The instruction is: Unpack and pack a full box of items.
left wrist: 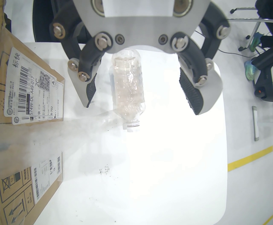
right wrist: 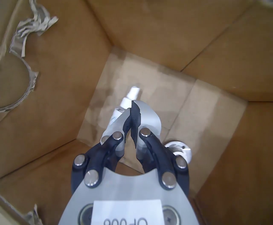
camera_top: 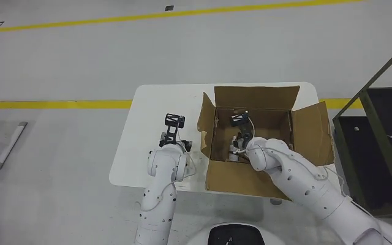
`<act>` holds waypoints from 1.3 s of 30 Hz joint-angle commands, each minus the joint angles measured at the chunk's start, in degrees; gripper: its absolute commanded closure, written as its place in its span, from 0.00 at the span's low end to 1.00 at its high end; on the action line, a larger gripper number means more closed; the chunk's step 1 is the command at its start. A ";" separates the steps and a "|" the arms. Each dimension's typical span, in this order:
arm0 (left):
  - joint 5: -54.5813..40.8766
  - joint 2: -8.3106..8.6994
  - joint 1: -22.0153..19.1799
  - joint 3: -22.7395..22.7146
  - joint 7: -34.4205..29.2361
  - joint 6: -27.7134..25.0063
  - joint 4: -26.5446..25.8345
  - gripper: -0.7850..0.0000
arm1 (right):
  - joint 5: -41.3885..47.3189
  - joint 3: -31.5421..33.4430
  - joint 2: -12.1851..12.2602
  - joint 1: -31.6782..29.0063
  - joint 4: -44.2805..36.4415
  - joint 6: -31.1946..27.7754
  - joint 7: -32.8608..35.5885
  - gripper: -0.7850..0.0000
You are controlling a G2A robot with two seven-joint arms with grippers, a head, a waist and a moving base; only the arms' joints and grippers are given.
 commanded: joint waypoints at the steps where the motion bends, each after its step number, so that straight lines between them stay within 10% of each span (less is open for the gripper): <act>1: 0.00 0.00 0.00 0.00 0.00 0.00 0.00 0.00 | 1.07 -1.61 -1.17 1.34 2.17 1.92 -0.63 0.89; 12: 0.00 0.00 0.00 0.00 0.00 0.00 0.00 0.00 | 3.42 -6.17 -5.46 6.84 10.12 5.84 1.12 0.54; 39: 0.00 0.00 0.00 0.00 0.00 0.00 0.00 0.00 | 2.25 -6.32 -8.80 6.66 17.60 4.79 2.60 0.42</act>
